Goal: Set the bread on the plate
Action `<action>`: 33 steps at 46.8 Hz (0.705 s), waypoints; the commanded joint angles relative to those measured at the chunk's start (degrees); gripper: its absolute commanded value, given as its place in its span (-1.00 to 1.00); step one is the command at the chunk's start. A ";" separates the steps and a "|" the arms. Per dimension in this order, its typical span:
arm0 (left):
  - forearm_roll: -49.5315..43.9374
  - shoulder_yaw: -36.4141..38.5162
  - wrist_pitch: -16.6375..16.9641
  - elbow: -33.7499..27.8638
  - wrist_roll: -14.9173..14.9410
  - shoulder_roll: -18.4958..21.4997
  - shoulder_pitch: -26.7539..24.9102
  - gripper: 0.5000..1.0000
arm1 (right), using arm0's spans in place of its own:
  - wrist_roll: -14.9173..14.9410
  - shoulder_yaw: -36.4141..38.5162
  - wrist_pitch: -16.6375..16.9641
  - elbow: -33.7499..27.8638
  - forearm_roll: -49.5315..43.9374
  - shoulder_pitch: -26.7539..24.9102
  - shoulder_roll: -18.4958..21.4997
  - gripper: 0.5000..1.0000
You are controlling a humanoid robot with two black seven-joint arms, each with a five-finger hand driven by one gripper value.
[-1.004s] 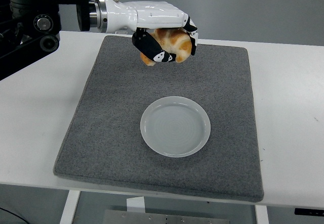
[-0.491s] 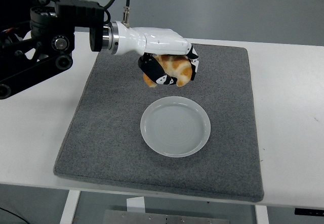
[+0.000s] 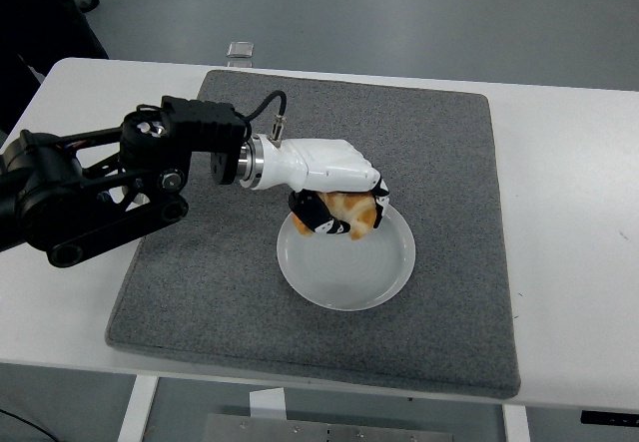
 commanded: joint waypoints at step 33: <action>2.95 5.73 9.44 8.27 0.17 -4.97 3.25 -1.00 | 0.00 -0.03 0.00 0.01 0.00 0.00 0.00 0.81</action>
